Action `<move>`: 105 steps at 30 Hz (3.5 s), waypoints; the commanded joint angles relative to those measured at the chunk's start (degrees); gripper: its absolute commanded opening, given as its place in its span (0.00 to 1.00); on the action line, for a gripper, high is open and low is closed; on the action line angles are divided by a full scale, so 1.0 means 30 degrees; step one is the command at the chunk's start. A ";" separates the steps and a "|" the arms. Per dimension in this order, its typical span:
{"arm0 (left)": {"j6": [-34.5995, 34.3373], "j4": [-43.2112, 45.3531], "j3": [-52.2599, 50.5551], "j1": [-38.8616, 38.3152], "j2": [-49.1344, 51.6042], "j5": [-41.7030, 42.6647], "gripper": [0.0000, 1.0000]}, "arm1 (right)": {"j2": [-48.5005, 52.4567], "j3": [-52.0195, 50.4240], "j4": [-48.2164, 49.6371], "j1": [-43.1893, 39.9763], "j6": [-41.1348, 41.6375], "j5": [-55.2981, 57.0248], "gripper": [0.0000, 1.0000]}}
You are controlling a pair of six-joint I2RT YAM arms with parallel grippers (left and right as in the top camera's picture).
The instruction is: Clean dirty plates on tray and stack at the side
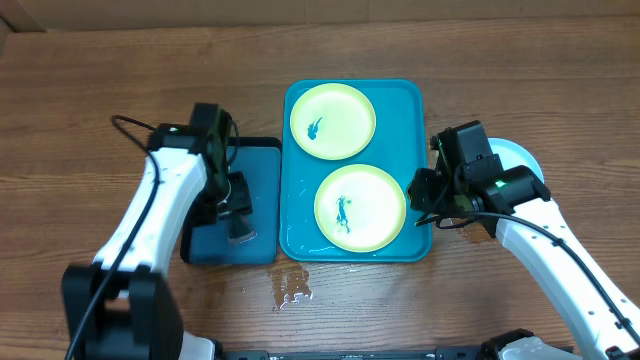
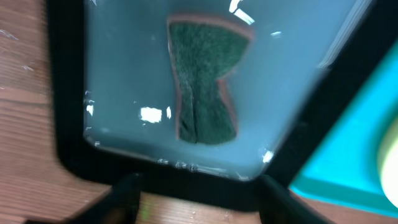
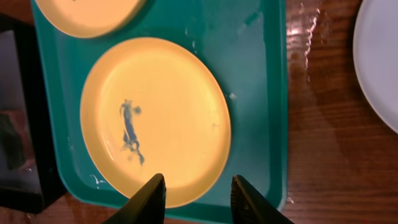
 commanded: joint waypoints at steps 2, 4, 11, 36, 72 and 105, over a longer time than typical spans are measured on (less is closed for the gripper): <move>0.0386 0.0736 -0.0576 -0.0124 0.2208 -0.0051 0.42 | -0.0051 0.0291 -0.0663 -0.0080 0.0007 0.0488 0.36; 0.0386 0.1158 -0.0576 -0.0124 0.3184 -0.0175 0.37 | -0.0051 0.0291 -0.0765 -0.0080 0.0015 0.0539 0.36; 0.0393 0.2521 -0.0576 -0.0131 0.5187 -0.0233 0.29 | -0.0051 0.0291 -0.0794 -0.0080 0.0015 0.0532 0.36; 0.0590 0.1122 0.2652 -0.1661 0.0976 -0.1377 0.04 | 0.0160 0.0284 -0.1763 -0.0080 0.2492 0.2091 0.35; -0.0707 0.1333 0.8269 -0.6761 0.3993 0.4459 0.04 | 0.5807 0.0270 0.1464 -0.0080 0.0554 0.1880 0.29; -0.2725 0.2266 0.6943 -0.9049 0.9683 0.2863 0.04 | 0.6382 -0.1508 0.4539 -0.0379 -0.0838 -0.0080 0.32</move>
